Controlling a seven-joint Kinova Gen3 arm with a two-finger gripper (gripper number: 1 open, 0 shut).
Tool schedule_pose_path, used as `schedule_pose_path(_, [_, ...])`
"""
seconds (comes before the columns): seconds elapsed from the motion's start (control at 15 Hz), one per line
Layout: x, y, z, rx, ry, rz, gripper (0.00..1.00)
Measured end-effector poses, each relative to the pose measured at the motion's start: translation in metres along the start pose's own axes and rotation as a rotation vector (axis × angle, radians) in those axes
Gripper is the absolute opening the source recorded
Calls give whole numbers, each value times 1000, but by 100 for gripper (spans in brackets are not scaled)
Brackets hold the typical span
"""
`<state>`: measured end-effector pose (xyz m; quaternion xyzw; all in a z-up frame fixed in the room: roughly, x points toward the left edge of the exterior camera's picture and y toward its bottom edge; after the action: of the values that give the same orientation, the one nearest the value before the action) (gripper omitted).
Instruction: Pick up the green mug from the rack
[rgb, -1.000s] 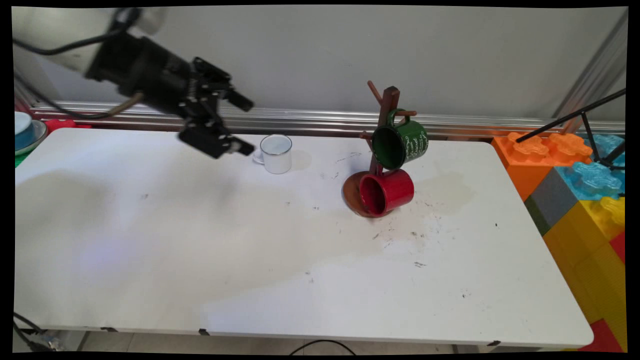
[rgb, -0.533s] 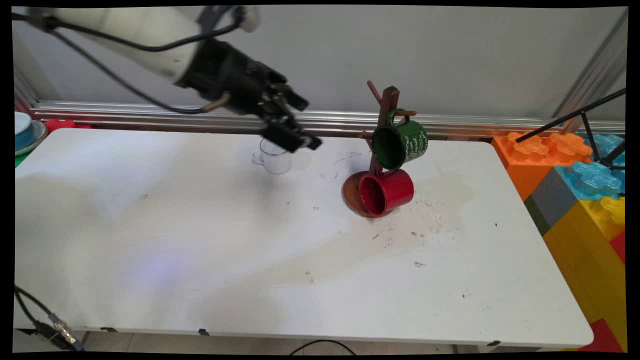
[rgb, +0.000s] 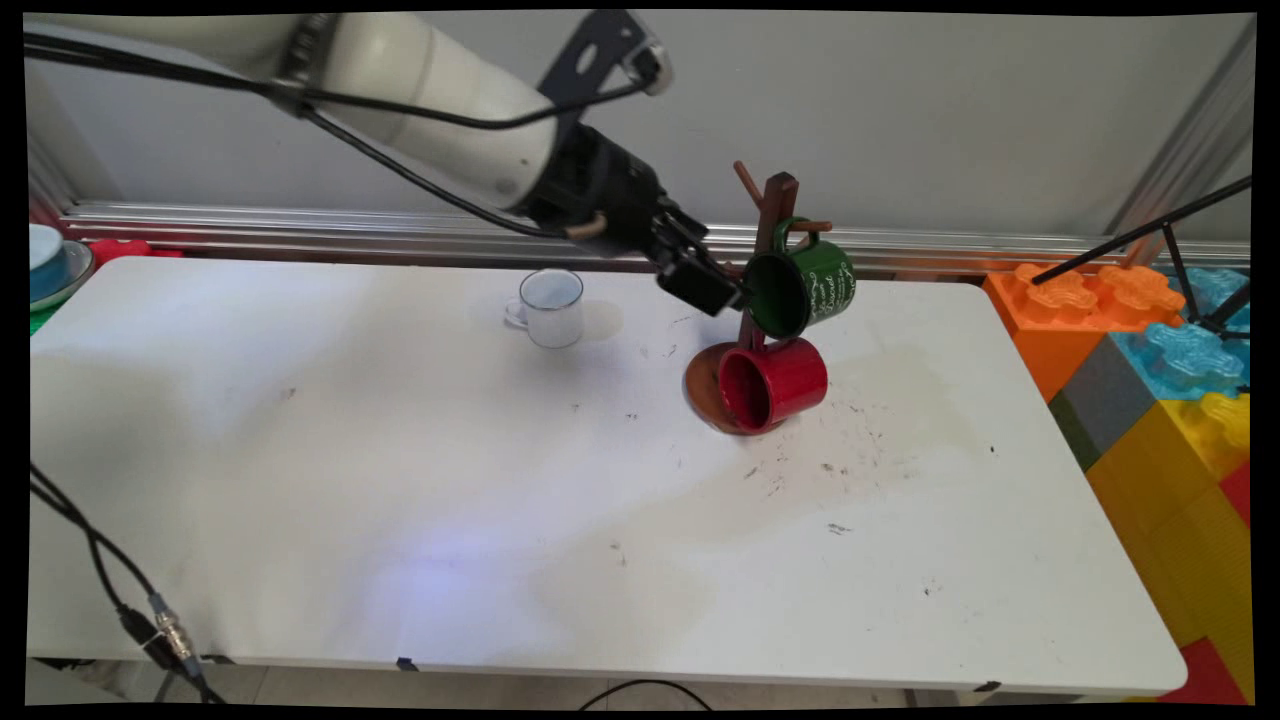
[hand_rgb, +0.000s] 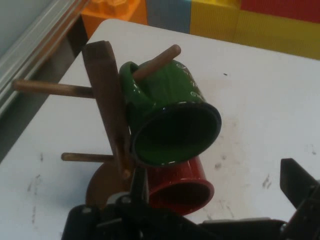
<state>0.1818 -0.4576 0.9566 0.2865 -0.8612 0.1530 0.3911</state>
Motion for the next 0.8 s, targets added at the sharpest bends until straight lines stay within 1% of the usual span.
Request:
schedule_pose_path(0.27, [-3,6,30,-6,18,-70,100])
schedule_pose_path(0.47, [-7,9,45,-9,37,-109,100])
schedule_pose_path(0.8, [-17,15,70,-18,91,-171,100])
